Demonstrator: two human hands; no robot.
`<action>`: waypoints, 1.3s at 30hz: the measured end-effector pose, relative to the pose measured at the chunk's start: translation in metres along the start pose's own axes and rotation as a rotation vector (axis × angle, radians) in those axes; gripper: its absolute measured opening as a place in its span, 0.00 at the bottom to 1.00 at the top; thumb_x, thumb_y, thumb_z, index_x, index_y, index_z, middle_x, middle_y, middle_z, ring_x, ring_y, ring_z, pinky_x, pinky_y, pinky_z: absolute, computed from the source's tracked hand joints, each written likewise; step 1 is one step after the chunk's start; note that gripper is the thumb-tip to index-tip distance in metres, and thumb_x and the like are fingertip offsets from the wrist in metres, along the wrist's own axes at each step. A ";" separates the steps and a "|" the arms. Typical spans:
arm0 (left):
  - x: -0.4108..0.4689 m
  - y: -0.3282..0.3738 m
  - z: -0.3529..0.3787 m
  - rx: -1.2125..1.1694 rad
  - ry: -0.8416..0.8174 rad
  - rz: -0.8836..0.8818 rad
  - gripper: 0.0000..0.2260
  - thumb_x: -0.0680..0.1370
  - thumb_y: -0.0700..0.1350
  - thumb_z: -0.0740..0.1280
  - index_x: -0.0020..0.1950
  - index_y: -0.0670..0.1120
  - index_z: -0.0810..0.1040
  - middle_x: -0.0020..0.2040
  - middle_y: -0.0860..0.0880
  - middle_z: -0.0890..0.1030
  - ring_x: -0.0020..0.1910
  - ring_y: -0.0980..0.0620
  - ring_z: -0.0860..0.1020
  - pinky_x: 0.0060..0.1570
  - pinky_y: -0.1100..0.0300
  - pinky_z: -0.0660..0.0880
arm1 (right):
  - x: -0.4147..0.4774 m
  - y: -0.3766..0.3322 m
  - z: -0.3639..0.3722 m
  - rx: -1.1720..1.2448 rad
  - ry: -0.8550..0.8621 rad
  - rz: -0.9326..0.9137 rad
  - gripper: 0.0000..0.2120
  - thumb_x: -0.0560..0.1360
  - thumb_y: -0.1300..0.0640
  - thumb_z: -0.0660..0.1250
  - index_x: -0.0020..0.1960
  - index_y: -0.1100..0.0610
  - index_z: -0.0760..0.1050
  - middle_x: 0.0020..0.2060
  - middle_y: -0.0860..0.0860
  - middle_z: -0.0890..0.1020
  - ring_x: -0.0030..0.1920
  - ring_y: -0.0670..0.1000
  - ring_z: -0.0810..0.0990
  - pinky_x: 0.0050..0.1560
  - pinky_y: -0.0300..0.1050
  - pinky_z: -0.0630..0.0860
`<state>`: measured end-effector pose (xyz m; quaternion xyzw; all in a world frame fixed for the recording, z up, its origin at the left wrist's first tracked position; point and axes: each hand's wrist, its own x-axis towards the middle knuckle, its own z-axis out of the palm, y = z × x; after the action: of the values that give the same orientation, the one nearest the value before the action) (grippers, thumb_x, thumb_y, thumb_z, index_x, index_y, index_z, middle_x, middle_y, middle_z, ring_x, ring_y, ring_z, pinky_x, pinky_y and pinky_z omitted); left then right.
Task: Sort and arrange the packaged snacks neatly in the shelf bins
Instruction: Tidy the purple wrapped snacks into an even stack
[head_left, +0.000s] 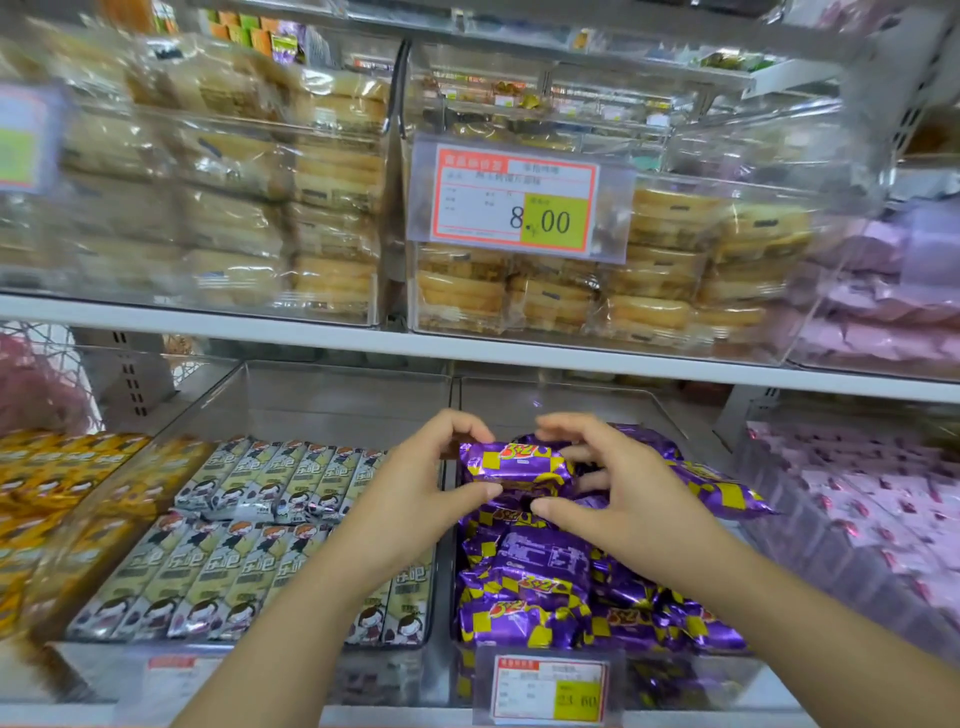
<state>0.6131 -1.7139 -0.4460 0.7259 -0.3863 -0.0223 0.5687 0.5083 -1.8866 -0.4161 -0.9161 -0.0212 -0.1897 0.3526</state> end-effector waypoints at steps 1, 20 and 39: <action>0.000 0.002 0.001 0.016 0.005 0.012 0.16 0.71 0.38 0.73 0.50 0.56 0.74 0.48 0.64 0.79 0.51 0.64 0.76 0.47 0.74 0.70 | 0.002 -0.003 0.000 -0.063 0.013 -0.003 0.25 0.69 0.53 0.74 0.61 0.37 0.69 0.55 0.34 0.75 0.55 0.34 0.73 0.53 0.36 0.75; 0.009 -0.017 -0.021 0.148 0.231 -0.166 0.12 0.79 0.41 0.64 0.53 0.59 0.75 0.52 0.61 0.79 0.49 0.67 0.76 0.34 0.79 0.68 | 0.085 0.047 0.038 -0.548 -0.282 0.287 0.17 0.77 0.63 0.63 0.65 0.53 0.72 0.64 0.53 0.74 0.62 0.52 0.74 0.58 0.39 0.70; 0.011 -0.018 -0.011 0.112 0.179 -0.170 0.13 0.78 0.40 0.65 0.49 0.61 0.74 0.49 0.62 0.79 0.49 0.69 0.76 0.40 0.79 0.67 | 0.092 0.042 0.049 -0.371 -0.420 0.299 0.22 0.77 0.57 0.65 0.70 0.55 0.67 0.68 0.51 0.71 0.67 0.50 0.70 0.63 0.38 0.66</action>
<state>0.6362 -1.7104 -0.4527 0.7857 -0.2717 0.0161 0.5556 0.6167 -1.8948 -0.4427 -0.9769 0.0765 0.0568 0.1915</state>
